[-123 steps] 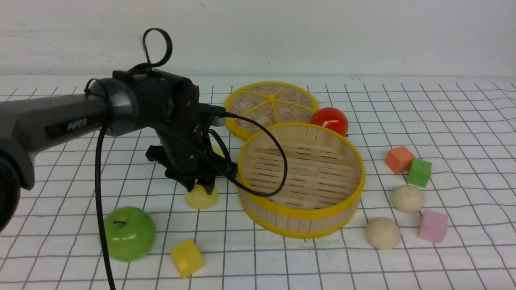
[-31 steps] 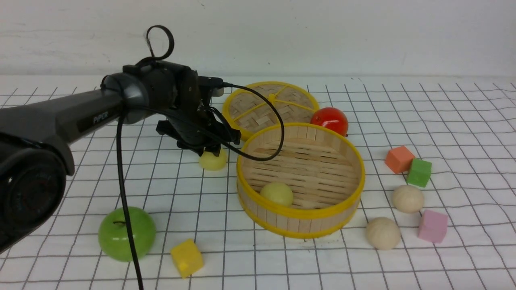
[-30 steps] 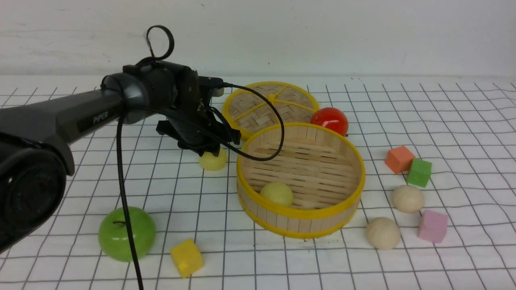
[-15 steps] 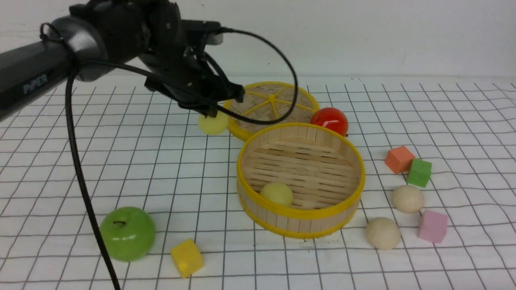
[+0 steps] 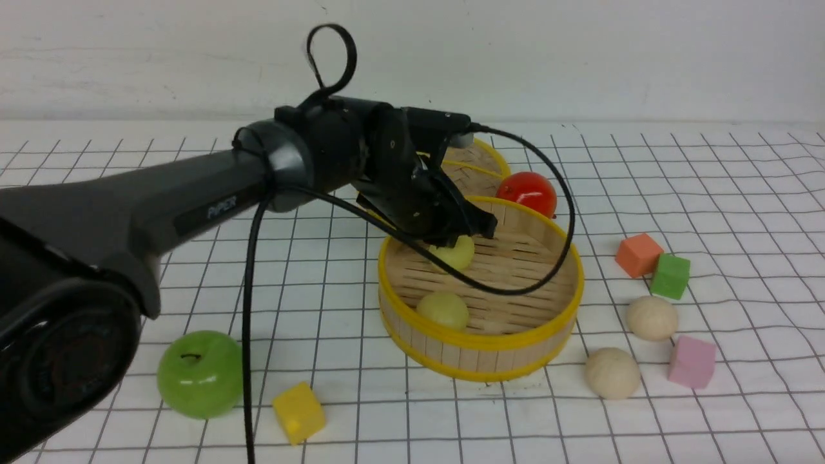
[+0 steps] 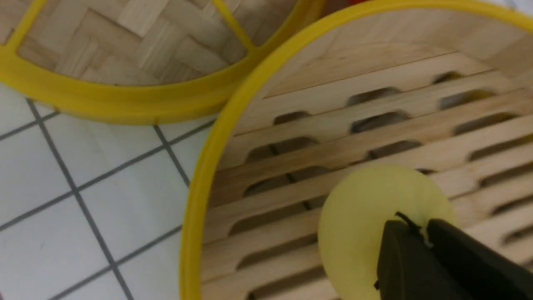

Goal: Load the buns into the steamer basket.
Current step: Use the left arm to put the steamed stuffed bun into the steamer, then use the right arm to grab a steamed stuffed bun

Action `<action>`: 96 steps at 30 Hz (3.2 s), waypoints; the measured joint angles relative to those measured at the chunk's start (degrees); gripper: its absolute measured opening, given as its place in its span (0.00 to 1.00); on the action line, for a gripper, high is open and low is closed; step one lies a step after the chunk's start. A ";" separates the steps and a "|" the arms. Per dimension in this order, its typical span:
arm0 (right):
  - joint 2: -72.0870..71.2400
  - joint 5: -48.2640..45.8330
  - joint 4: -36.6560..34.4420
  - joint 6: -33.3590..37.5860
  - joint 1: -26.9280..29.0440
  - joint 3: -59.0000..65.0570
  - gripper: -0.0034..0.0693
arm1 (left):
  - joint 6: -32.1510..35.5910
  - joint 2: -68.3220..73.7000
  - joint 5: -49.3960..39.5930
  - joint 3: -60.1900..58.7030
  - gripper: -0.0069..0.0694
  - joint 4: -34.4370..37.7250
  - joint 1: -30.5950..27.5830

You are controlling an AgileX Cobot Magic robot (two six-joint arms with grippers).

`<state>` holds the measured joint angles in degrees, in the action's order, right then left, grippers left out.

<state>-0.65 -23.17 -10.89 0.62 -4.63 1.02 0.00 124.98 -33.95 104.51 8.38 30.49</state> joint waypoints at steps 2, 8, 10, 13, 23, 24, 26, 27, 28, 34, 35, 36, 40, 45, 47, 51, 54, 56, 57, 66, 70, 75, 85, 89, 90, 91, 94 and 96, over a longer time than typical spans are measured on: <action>0.00 0.00 0.00 0.00 0.00 0.00 0.38 | 0.00 1.19 0.61 0.00 0.33 -0.42 -0.22; 0.00 0.00 0.00 0.00 0.00 0.00 0.38 | -1.49 -0.74 -2.42 0.00 0.65 -0.42 -0.28; 0.00 0.00 0.00 0.00 0.00 0.00 0.38 | -1.61 -3.17 -5.72 0.00 0.70 -0.42 -0.28; 0.00 0.00 0.00 0.00 0.00 0.00 0.38 | -1.85 -9.34 -12.40 -0.01 0.69 -0.42 -0.28; 0.00 0.00 0.00 0.00 0.00 0.00 0.38 | -0.65 -38.45 -11.95 -12.61 0.07 3.83 -0.28; 0.00 0.00 0.00 0.00 0.00 0.00 0.38 | -0.42 -41.43 -10.39 -15.78 0.07 4.58 -0.28; 0.00 0.48 -0.03 -0.09 0.00 0.00 0.38 | 0.00 -49.78 -5.17 -25.79 0.07 5.97 -0.28; 0.00 1.19 -0.70 -0.62 0.00 0.06 0.38 | 0.00 -53.64 -2.37 -30.81 0.07 6.67 -0.28; 0.00 1.35 -0.96 -1.10 0.00 0.06 0.38 | 0.32 -54.41 -1.84 -31.85 0.07 6.95 -0.28; 0.00 8.86 -21.93 -14.64 0.00 0.55 0.38 | 2.65 -80.38 14.71 -63.99 0.07 11.71 -0.28; 0.00 10.45 -24.38 -15.48 0.00 0.55 0.38 | 2.79 -84.72 17.50 -68.76 0.07 12.60 -0.28; 0.00 12.20 -26.52 -15.84 0.00 0.55 0.38 | 2.84 -89.91 20.80 -74.01 0.07 13.84 -0.28; 1.41 8.36 -26.76 -13.27 -0.15 -4.37 0.31 | 2.97 -103.39 27.58 -85.15 0.07 15.59 -0.28; 18.92 -9.14 -18.27 -3.81 -0.47 -23.46 0.11 | 3.47 -112.54 26.98 -89.73 0.07 15.85 -0.28; 28.28 -17.93 -14.25 0.49 -0.47 -31.07 0.06 | 4.12 -113.18 25.62 -89.80 0.07 15.80 -0.28; 44.77 -27.82 -8.86 3.20 -0.86 -42.00 0.05 | 4.65 -113.18 24.09 -89.85 0.07 15.80 -0.28; 59.91 -30.63 -6.10 3.26 -5.55 -48.84 0.05 | 4.69 -113.18 23.70 -90.03 0.07 15.80 -0.28; 64.16 -29.77 -5.28 2.97 -8.00 -50.35 0.05 | 4.69 -113.18 23.46 -90.03 0.07 15.74 -0.28; 68.21 -28.79 -4.11 2.48 -10.36 -51.87 0.05 | 4.69 -113.18 23.31 -90.03 0.07 15.55 -0.28; 93.05 -25.92 4.42 -6.15 -14.21 -64.70 0.21 | 4.69 -113.18 22.18 -90.08 0.07 14.77 -0.28; 98.77 -25.57 4.63 -6.42 -14.21 -68.11 0.33 | 4.69 -113.18 22.18 -90.08 0.07 14.75 -0.28; 103.24 -23.48 6.37 -7.38 -14.21 -70.01 0.47 | 4.69 -113.18 22.18 -90.08 0.07 14.71 -0.28; 104.66 -19.33 6.97 -7.90 -14.21 -70.29 0.44 | 4.69 -113.18 22.23 -90.08 0.07 14.64 -0.28; 105.83 -19.07 7.19 -8.32 -14.21 -70.29 0.42 | 4.69 -113.18 22.23 -90.08 0.07 14.64 -0.28; 106.26 -18.92 7.25 -8.71 -14.21 -70.29 0.42 | 4.69 -113.18 22.23 -90.08 0.07 14.64 -0.28; 106.48 -18.83 7.25 -8.85 -14.21 -70.29 0.42 | 4.69 -113.18 22.23 -90.08 0.07 14.64 -0.28; 106.48 -18.88 7.25 -8.98 -14.21 -70.29 0.42 | 4.69 -113.18 22.23 -90.08 0.07 14.64 -0.28; 106.48 -19.40 7.36 -8.98 -14.21 -70.29 0.41 | 4.69 -113.18 22.23 -90.08 0.07 14.63 -0.28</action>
<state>105.82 -42.58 -3.52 -8.36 -18.84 -69.28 4.69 11.80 -11.71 14.43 23.01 30.21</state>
